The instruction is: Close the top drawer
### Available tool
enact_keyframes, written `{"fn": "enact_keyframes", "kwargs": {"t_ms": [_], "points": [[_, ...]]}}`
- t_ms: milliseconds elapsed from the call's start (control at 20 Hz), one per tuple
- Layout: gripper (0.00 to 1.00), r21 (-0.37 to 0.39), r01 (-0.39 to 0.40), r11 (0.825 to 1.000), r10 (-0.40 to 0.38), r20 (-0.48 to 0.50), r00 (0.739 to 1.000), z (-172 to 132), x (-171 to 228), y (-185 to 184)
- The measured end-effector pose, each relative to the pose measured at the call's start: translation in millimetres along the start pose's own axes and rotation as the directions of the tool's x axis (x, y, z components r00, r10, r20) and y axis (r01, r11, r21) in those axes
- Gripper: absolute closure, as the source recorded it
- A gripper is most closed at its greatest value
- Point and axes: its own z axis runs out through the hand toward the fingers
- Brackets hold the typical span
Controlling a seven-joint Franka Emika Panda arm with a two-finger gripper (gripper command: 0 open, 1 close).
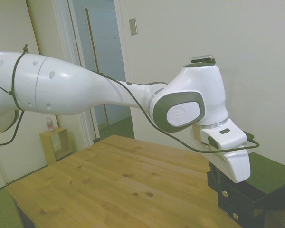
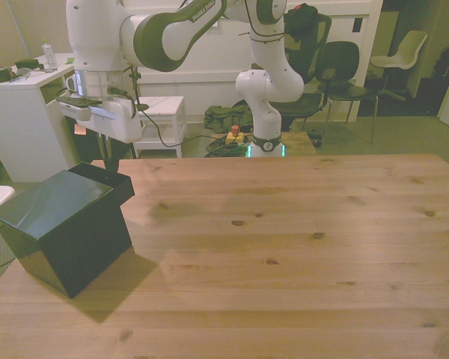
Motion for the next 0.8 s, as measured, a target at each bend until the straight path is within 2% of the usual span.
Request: {"fn": "enact_keyframes", "kwargs": {"t_ms": [800], "points": [[1.0, -0.009, 0.034, 0.999, -0.034, -0.033, 0.999, -0.7, 15.2, -36.7]]}}
